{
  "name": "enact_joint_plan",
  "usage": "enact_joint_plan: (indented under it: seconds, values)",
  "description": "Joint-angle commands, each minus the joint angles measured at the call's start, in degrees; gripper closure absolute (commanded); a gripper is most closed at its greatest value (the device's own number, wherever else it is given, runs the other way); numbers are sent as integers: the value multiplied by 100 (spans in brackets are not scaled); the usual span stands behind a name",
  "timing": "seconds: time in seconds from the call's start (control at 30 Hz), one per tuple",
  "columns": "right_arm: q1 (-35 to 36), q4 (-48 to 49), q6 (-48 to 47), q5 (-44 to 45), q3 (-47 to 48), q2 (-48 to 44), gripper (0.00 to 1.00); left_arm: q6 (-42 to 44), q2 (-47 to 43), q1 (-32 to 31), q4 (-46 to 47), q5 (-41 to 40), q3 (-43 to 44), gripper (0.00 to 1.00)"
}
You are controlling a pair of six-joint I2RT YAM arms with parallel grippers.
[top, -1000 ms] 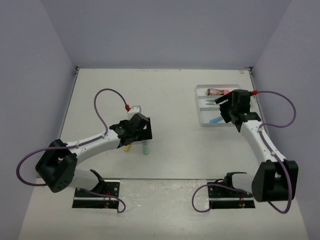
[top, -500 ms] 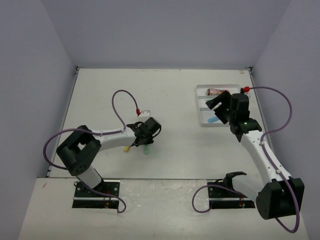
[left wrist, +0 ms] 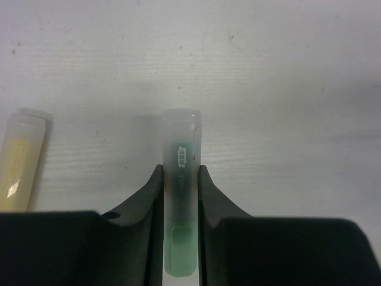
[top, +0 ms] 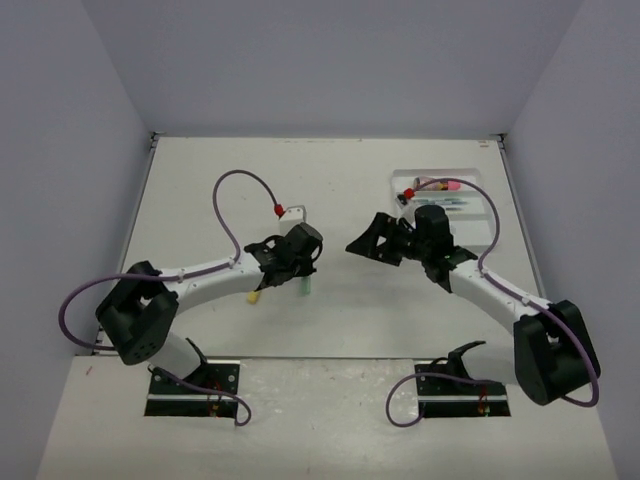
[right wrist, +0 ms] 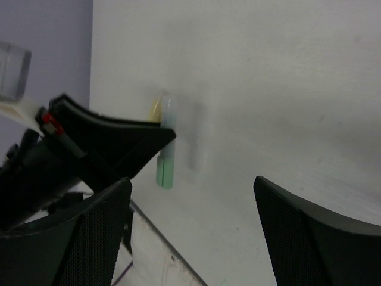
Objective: Sort the stationery into containers
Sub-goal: Pick up the stationery from the center of the board, then place the stationery in the storage box.
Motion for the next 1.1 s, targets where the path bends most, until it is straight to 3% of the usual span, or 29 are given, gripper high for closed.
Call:
enact_joint_plan:
  seconds: [0.0,0.07,0.23,0.43,0.47,0.53,0.6,0.67,0.77,0.9,1.07]
  values:
    - [767,1852,-147,-968,-135,345,16,273,-539,-16,419,-47,674,100]
    - [1041,2444,-101,-1041,-187,488,17,330,-628,-16,428,53,810,100]
    - [1268,2813,-81,-813,-49,727,27,328,-811,-19,529,374,959,100]
    - [1286,3071,12,-743,163,1030,58,249,-996,-22,799,818,814,100]
    - [1286,3110,41,-755,192,1055,66,261,-1005,-20,828,857,787,95]
    - [1286,3113,65,-856,267,1118,81,286,-1005,-7,832,861,783,58]
    - [1286,3092,71,-896,340,1164,96,372,-1000,-2,855,814,804,33]
    - [1279,3010,97,-860,380,1203,100,469,-989,39,707,624,954,4]
    - [1042,1954,353,126,497,1190,100,785,-918,167,-50,-110,1290,0]
    - [168,-275,1761,1850,594,1069,100,1502,-863,517,-989,-961,1722,0]
    - [-59,-1658,2768,3763,936,750,100,2749,-746,599,-1377,-682,1665,0]
